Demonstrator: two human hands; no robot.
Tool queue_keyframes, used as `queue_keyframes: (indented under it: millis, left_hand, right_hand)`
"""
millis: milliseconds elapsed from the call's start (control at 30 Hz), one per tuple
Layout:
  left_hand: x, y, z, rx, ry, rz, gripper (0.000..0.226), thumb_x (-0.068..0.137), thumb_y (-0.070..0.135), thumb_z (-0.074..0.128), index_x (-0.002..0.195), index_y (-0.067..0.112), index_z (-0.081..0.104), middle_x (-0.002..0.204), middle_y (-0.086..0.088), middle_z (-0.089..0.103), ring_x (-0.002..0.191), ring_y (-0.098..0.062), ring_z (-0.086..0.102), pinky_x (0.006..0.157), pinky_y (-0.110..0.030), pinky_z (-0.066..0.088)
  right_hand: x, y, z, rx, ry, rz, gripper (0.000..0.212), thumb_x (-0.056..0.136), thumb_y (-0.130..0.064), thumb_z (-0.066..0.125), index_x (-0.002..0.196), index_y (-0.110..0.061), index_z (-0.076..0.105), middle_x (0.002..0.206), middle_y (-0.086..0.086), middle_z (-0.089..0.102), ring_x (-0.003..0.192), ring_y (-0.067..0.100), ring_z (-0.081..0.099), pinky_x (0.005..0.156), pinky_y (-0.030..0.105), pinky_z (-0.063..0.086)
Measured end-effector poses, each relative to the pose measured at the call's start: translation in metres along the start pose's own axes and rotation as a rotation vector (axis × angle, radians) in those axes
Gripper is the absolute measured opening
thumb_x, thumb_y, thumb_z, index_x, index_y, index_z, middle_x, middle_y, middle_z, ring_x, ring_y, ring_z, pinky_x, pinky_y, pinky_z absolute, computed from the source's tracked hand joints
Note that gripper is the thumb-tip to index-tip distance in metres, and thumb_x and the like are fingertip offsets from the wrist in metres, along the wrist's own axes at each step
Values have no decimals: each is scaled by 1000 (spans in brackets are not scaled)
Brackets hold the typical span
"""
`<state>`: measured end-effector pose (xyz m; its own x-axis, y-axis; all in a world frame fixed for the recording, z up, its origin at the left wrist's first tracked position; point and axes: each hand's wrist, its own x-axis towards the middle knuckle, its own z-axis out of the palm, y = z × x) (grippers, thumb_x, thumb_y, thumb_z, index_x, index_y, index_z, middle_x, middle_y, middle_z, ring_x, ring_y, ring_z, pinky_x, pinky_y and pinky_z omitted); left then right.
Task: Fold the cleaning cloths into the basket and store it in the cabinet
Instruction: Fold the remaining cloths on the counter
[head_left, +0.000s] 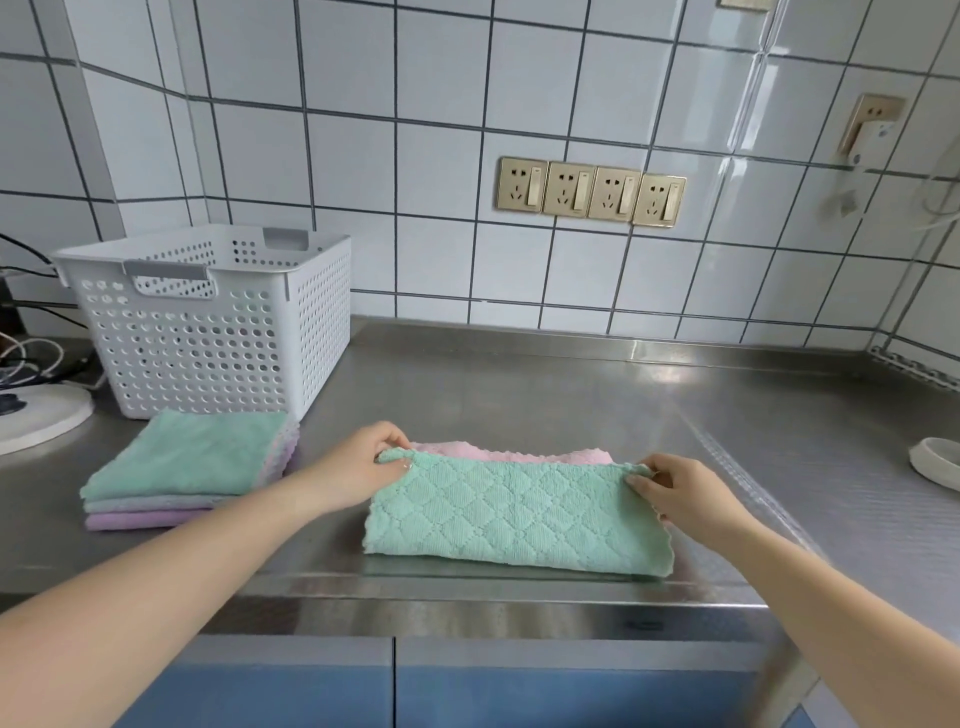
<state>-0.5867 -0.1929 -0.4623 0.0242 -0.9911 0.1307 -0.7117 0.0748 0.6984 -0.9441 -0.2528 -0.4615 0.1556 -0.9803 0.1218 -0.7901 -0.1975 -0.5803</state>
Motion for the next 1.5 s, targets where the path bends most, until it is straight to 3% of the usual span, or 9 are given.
queue_keyframes:
  millis: [100, 300, 400, 600, 733, 867, 1267, 1400, 1500]
  left_hand:
    - [13, -4, 4, -1, 33, -7, 8, 91, 21, 58, 96, 22, 51, 71, 7, 52, 59, -10, 43, 59, -26, 33]
    - [46, -9, 14, 68, 74, -51, 19, 92, 22, 58, 108, 19, 51, 81, 9, 50, 63, -5, 44, 52, -18, 31]
    - [59, -14, 16, 115, 81, -86, 24, 91, 24, 59, 113, 18, 51, 96, 4, 54, 81, -11, 52, 61, -21, 34]
    - [73, -18, 21, 241, 83, -82, 31, 91, 24, 59, 120, 14, 53, 108, 3, 51, 98, -15, 51, 77, -24, 34]
    - [80, -21, 22, 372, 11, -81, 26, 90, 32, 59, 112, 19, 64, 116, 0, 61, 106, -18, 56, 85, -27, 42]
    - [81, -20, 23, 421, -15, -89, 27, 86, 38, 64, 105, 19, 65, 106, 0, 52, 104, -17, 52, 82, -25, 38]
    - [85, -22, 20, 288, 63, -66, 18, 84, 26, 68, 83, 20, 51, 89, 2, 54, 84, -16, 49, 68, -28, 35]
    - [82, -21, 21, 370, 101, -91, 17, 84, 27, 67, 87, 22, 51, 101, 0, 57, 92, -18, 53, 76, -30, 40]
    - [75, -12, 28, 516, 181, 19, 26, 90, 28, 59, 114, 20, 58, 126, 2, 53, 117, -22, 50, 98, -33, 38]
  right_hand:
    - [11, 1, 5, -20, 28, 27, 17, 91, -30, 58, 79, -17, 61, 69, -1, 65, 58, 13, 60, 55, 24, 42]
    - [39, 4, 16, 9, 58, 93, 13, 90, -30, 59, 82, -19, 61, 78, 0, 65, 73, 21, 63, 72, 38, 55]
    - [52, 7, 20, 23, 59, 111, 8, 89, -30, 61, 88, -22, 61, 81, -5, 64, 79, 18, 63, 75, 39, 56]
    - [65, 11, 23, -55, 33, 128, 21, 88, -36, 62, 102, -21, 64, 85, -7, 61, 78, 13, 57, 64, 25, 44]
    - [70, 8, 21, -99, -74, 112, 28, 89, -42, 59, 111, -26, 66, 97, -6, 61, 91, 13, 54, 75, 23, 40]
    - [76, 3, 20, -140, -147, 105, 22, 87, -41, 61, 101, -25, 67, 100, -5, 65, 89, 12, 55, 71, 23, 39]
    - [77, -1, 18, 56, 77, -6, 14, 86, -33, 66, 94, -23, 61, 85, -2, 64, 70, 7, 54, 54, 19, 37]
    - [78, -2, 25, 23, 111, 29, 24, 89, -30, 61, 110, -20, 58, 106, 2, 64, 88, 14, 58, 69, 25, 47]
    - [75, -10, 33, -181, 136, -41, 33, 93, -35, 54, 122, -21, 56, 126, 2, 56, 108, 20, 56, 87, 34, 46]
